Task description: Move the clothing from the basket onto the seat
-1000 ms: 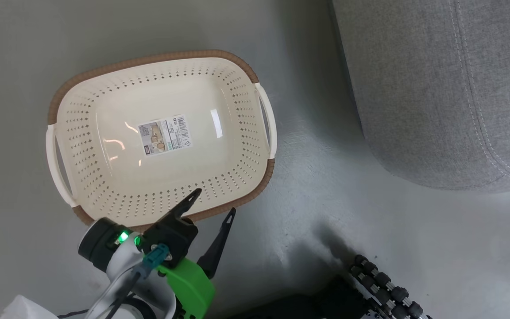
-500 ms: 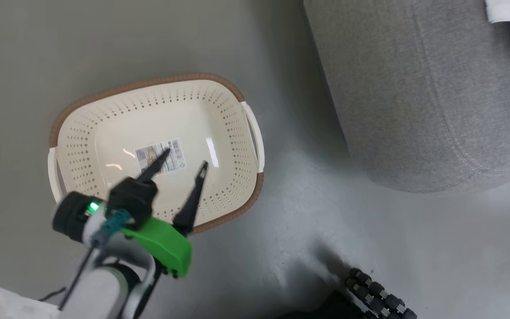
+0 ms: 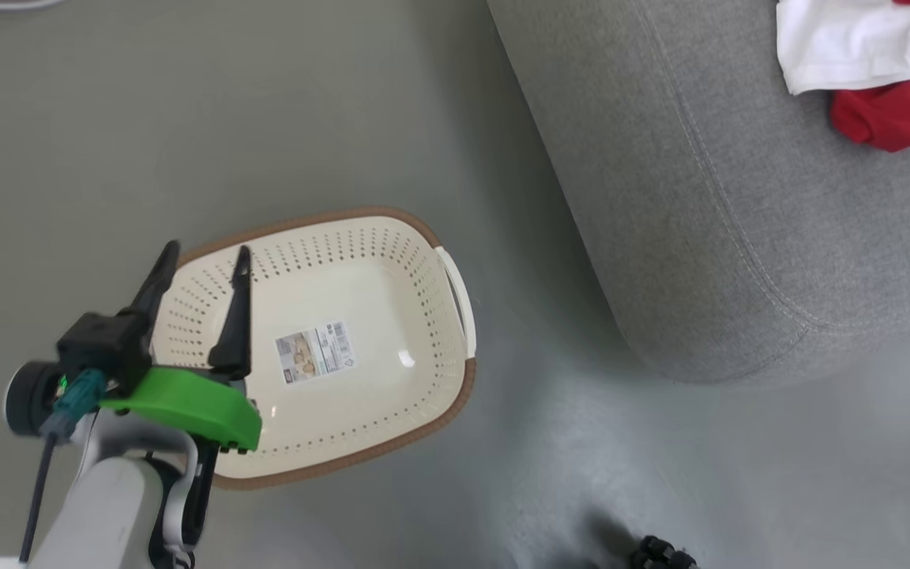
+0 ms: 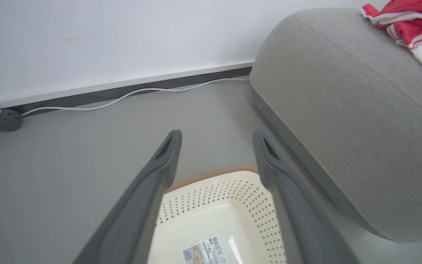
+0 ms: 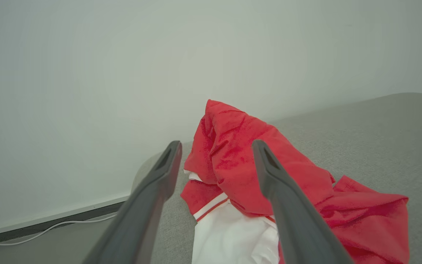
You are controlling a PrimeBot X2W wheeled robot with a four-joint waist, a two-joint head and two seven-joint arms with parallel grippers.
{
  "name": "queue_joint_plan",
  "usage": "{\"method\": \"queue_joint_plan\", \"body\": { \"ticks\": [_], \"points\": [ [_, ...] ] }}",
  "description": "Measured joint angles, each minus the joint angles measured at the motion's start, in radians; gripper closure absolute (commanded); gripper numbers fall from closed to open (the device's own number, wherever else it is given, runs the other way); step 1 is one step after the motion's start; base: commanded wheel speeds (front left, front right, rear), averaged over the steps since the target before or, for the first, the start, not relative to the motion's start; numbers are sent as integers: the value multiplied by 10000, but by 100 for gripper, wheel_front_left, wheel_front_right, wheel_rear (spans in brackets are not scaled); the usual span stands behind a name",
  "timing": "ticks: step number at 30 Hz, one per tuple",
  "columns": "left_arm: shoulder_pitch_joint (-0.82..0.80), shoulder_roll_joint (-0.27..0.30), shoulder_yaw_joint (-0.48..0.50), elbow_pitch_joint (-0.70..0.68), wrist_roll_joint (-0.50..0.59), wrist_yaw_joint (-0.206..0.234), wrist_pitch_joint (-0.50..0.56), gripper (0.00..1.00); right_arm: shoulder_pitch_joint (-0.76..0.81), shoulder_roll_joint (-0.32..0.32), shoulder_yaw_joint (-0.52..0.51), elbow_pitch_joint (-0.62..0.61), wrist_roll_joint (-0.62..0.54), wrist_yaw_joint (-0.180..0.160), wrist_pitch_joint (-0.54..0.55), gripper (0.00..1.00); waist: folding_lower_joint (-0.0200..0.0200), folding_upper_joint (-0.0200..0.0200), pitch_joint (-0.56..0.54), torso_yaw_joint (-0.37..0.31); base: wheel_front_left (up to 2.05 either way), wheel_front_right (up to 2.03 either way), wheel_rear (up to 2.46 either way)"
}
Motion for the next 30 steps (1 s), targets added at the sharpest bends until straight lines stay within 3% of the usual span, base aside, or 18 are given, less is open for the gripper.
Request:
{"method": "queue_joint_plan", "body": {
  "ticks": [5, 14, 21, 30],
  "points": [
    [566, -422, 587, 711, -347, 4, -650, 0, 1058, 656, 221, -675, -196, 21, 0, 0, 0, 0, -662, 283, 0, 0, 0],
    [829, -800, 217, 1501, -433, 4, -1127, 0, 2824, 1218, 621, -1114, -742, 92, 0, 0, 0, 0, -1718, 900, 0, 0, 0],
    [1619, -767, 384, 2151, -499, 4, -1243, 0, 4115, 1764, 1371, -1070, -1264, 94, 2, 0, -1, 0, -2716, 1398, 0, 0, 0],
    [2434, -767, 571, 2477, -516, 4, -1289, 0, 5166, 1910, 1804, -1049, -1576, 94, 2, 0, -1, 0, -4047, 1708, 0, 0, 0]
  ]
}}
